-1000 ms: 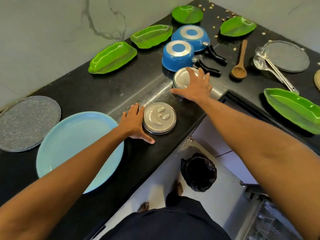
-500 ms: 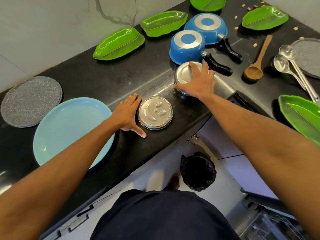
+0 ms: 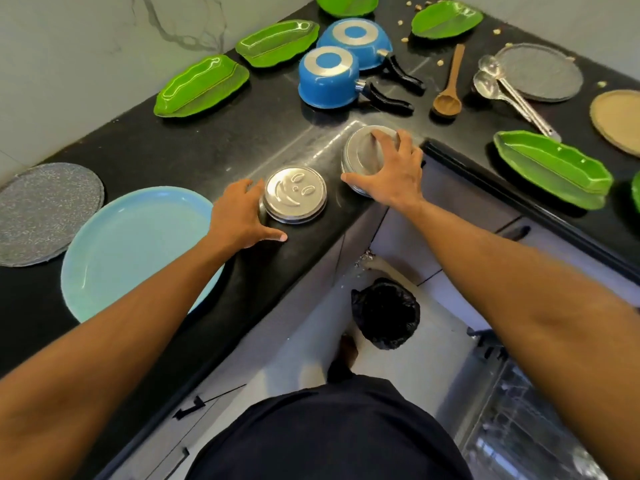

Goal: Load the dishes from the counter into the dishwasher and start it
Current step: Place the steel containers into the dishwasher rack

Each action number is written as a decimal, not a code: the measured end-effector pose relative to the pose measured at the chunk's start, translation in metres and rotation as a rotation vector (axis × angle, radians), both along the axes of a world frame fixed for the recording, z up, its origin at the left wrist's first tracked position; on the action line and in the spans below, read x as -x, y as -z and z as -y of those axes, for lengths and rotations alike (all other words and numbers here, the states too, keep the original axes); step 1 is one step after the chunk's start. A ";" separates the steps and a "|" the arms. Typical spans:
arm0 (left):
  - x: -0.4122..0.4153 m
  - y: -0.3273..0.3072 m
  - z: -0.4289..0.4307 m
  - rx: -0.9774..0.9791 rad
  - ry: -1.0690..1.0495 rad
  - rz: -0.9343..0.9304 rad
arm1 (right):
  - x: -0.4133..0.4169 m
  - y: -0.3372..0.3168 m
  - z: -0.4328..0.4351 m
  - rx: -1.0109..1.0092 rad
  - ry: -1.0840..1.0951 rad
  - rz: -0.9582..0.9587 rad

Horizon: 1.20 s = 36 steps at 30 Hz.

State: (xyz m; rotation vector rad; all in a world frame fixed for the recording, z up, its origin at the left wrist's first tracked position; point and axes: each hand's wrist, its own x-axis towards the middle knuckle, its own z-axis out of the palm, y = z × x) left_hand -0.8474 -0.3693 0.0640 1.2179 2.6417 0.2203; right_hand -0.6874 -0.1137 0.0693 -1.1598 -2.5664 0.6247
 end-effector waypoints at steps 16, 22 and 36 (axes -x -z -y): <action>-0.185 0.084 0.083 -0.278 0.384 0.240 | -0.270 0.081 0.197 0.090 0.322 0.195; -0.267 0.124 0.101 -0.082 0.292 0.505 | -0.377 0.092 0.233 0.163 0.431 0.230; -0.513 0.155 0.083 0.134 0.459 0.469 | -0.668 0.118 0.272 0.356 0.761 0.188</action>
